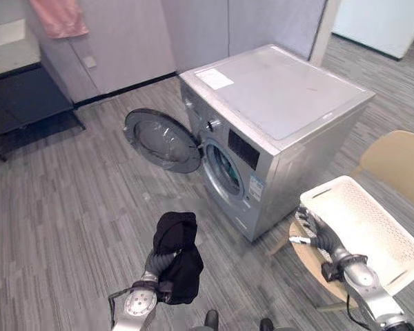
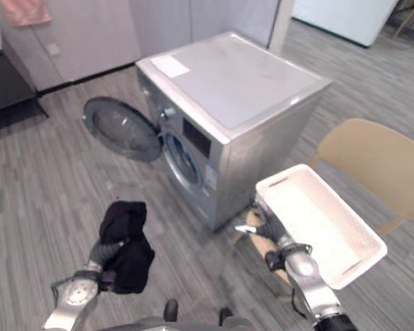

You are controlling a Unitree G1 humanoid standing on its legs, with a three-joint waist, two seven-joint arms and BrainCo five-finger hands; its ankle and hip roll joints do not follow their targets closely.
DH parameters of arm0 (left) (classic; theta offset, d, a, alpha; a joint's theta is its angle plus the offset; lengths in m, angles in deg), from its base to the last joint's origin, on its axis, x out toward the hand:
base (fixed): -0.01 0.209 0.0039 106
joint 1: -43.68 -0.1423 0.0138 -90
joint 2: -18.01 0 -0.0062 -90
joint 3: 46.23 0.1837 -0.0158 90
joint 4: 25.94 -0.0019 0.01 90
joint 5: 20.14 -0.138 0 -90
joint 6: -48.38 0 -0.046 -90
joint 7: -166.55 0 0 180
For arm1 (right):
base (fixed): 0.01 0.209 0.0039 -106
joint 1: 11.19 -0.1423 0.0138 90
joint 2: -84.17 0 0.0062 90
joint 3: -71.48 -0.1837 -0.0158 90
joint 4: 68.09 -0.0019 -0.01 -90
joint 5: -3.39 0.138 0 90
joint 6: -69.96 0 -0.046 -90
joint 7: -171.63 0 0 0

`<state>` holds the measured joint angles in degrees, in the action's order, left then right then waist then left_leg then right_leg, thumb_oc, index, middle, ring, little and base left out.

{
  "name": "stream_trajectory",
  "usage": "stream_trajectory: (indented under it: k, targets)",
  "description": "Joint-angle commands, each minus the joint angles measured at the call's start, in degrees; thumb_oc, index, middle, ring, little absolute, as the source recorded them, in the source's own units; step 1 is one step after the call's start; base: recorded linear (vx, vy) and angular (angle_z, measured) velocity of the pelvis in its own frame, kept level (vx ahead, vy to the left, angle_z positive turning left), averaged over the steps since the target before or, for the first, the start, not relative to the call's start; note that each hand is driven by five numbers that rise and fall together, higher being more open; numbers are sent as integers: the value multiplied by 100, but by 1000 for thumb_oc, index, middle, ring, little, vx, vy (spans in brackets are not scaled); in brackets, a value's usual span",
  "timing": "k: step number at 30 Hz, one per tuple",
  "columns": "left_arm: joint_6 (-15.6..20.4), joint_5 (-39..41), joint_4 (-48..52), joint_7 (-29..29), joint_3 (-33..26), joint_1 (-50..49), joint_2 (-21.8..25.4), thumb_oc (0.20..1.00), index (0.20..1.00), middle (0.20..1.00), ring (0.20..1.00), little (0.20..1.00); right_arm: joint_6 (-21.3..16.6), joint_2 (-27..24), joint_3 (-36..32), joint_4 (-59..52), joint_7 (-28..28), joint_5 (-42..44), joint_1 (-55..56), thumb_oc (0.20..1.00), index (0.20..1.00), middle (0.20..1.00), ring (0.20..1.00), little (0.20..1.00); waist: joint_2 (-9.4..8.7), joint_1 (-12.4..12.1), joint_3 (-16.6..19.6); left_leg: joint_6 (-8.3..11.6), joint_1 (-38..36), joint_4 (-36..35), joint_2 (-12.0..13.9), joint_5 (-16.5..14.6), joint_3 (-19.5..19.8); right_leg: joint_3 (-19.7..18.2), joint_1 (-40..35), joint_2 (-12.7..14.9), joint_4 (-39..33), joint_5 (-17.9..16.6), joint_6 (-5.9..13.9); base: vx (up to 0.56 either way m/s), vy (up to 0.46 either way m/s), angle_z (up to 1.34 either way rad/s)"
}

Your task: Grab the laundry basket,head to the washer,open it,put in the laundry and shut it.

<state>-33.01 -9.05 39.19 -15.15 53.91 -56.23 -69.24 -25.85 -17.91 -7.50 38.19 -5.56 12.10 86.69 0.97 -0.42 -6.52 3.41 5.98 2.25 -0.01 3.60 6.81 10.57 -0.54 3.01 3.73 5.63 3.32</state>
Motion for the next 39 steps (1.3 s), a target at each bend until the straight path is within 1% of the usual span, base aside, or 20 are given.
stream_trajectory:
  k: [1, 2, 5, 6, 10, 13, 14, 18, 19, 20, 22, 25, 27, 28, 29, 31, 33, 34, 37, 39]
  targets:
    - [169, 185, 213, -14, -469, 284, 206, 200, 200, 200, 200, 200, -169, 76, -39, -184, -85, -486, -286, 1000, 1000, 1000, 1000, 1000, -357, -194, -395, -5, 111, 361, 77, -530, -1111, 639, -227, 89, -389, 306, -17, 87, 52, 152]
    - [118, 201, -108, -29, -628, 197, 138, 200, 200, 200, 200, 200, -109, 151, 36, 278, -80, -658, -297, 1000, 1000, 1000, 1000, 1000, -361, -220, -397, -41, 102, 290, 211, -512, -1357, 814, -292, 126, -400, 297, 3, 172, 90, 123]
    - [3, 59, -386, -91, -763, 170, 188, 200, 200, 200, 200, 200, -35, 370, 36, 960, -225, -874, -305, 1000, 1000, 1000, 1000, 1000, -458, -294, -409, 14, 33, 97, 365, -489, -1452, 1170, -453, 231, -371, 411, 62, 160, 79, 68]
    - [1, 59, -379, -91, -763, 178, 193, 200, 200, 200, 200, 200, -40, 377, 32, 967, -230, -876, -316, 1000, 1000, 1000, 1000, 1000, -450, -286, -428, -32, 102, 109, 361, -375, -1489, 1251, -399, 247, -364, 317, 48, 112, 53, 60]
    - [-65, 52, -458, -108, -846, 156, 109, 200, 200, 200, 200, 200, 90, 581, -44, 1424, -377, -1003, -351, 1000, 1000, 1000, 1000, 1000, -411, -182, -363, 8, 20, -21, 670, -407, -2378, 1773, -586, 520, -279, 386, 175, 198, 263, 96]
    - [-75, 32, -437, -82, -847, 83, 99, 200, 200, 200, 200, 200, 110, 671, 35, 1459, -354, -1033, -429, 1000, 1000, 1000, 1000, 1000, -461, -194, -328, -84, 32, 83, 560, -567, -2259, 1691, -679, 650, -202, 400, 228, 288, 299, 68]
    - [-118, -31, -474, -76, -822, 87, 159, 200, 200, 200, 200, 200, 142, 798, 155, 1438, -336, -1068, -551, 1000, 1000, 1000, 1000, 1000, -543, -292, -372, -294, 17, 222, 319, -840, -2039, 1486, -515, 928, 444, 304, 305, 245, 276, 13]
    - [-134, -65, -456, -111, -760, 214, 268, 200, 200, 200, 200, 200, 145, 857, 259, 1374, -397, -1121, -697, 1000, 1000, 1000, 1000, 1000, -611, -297, -504, -479, 0, 322, 135, -1024, -1865, 1008, -47, 1055, 1303, 155, 388, 171, 196, 6]
    - [-125, -81, -449, -136, -745, 245, 285, 200, 200, 200, 200, 200, 148, 877, 288, 1348, -403, -1098, -724, 1000, 1000, 1000, 1000, 1000, -595, -279, -549, -542, -33, 317, 90, -1069, -1799, 759, 178, 995, 1592, 129, 412, 128, 165, 37]
    - [-112, -104, -384, -125, -677, 304, 283, 200, 200, 200, 200, 200, 131, 883, 300, 1230, -397, -1074, -762, 1000, 1000, 1000, 1000, 1000, -504, -147, -610, -605, -184, 198, 61, -1017, -1663, 250, 670, 575, 1773, 180, 293, 128, 159, 51]
    - [-108, -102, -365, -103, -626, 328, 277, 200, 200, 200, 200, 200, 142, 858, 307, 1164, -385, -1023, -771, 1000, 1000, 1000, 1000, 1000, -463, -56, -677, -622, -448, 98, -9, -1097, -1549, 152, 867, 473, 1490, 132, 267, 341, 118, 24]
    - [-131, -126, -515, -70, -524, 434, 220, 200, 200, 200, 200, 200, 169, 848, 271, 1190, -386, -980, -707, 1000, 1000, 1000, 1000, 1000, -551, 160, -761, -597, -937, 30, -200, -1382, -1232, 153, 1463, 249, 387, -418, 407, 510, 3, 4]
    - [-123, -148, -548, -73, -525, 448, 206, 200, 200, 200, 200, 200, 169, 857, 275, 1216, -381, -1010, -691, 1000, 1000, 1000, 1000, 1000, -557, 185, -774, -565, -1002, 49, -208, -1436, -1160, 305, 1461, 257, 181, -512, 435, 257, -69, 42]
    - [-115, -201, -534, -72, -500, 463, 193, 200, 200, 200, 200, 200, 164, 874, 294, 1284, -387, -1047, -656, 1000, 1000, 1000, 1000, 1000, -557, 139, -732, -512, -1160, 93, -190, -1645, -1140, 722, 1394, 290, 79, -437, 459, 437, -134, 67]
    - [-118, -247, -500, -18, -476, 416, 169, 200, 200, 200, 200, 200, 161, 882, 299, 1308, -373, -1041, -613, 1000, 1000, 1000, 1000, 1000, -586, 139, -682, -492, -1236, 158, -203, -1741, -1140, 849, 1259, 325, 34, -447, 393, 408, -165, 33]
    - [-118, -322, -506, 10, -429, 385, 153, 200, 200, 200, 200, 200, 136, 867, 282, 1321, -384, -1049, -545, 1000, 1000, 1000, 1000, 1000, -632, 189, -637, -428, -1270, 248, -195, -1744, -1151, 832, 1170, 306, -4, -468, 291, 178, -101, -2]
    - [-124, -295, -515, 63, -413, 354, 111, 200, 200, 200, 200, 200, 138, 856, 259, 1495, -390, -1090, -528, 1000, 1000, 1000, 1000, 1000, -616, 226, -511, -159, -1217, 711, -41, -1698, -1268, 883, 962, 264, -41, -444, 198, 300, -167, 27]
    - [-140, -298, -482, 99, -333, 347, 88, 200, 200, 200, 200, 200, 147, 789, 226, 1501, -437, -1027, -542, 1000, 1000, 1000, 1000, 1000, -666, 240, -493, 28, -746, 2014, 334, -1255, -1518, 801, 558, 151, -172, -285, -12, 268, -185, 17]
    - [-149, -289, -490, 100, -277, 409, 70, 200, 200, 200, 200, 200, 150, 734, 220, 1563, -488, -1013, -588, 1000, 1000, 1000, 1000, 1000, -708, 217, -540, -59, -451, 2134, 479, -1270, -1673, 723, 378, 149, -240, -162, -69, 136, -52, -18]
    - [-149, -311, -470, 95, -247, 431, 67, 200, 200, 200, 200, 200, 149, 685, 188, 1535, -523, -1009, -607, 1000, 1000, 1000, 1000, 1000, -758, 166, -560, -143, -216, 1782, 474, -1425, -1654, 628, 244, 186, -271, -79, -42, 149, 37, -17]
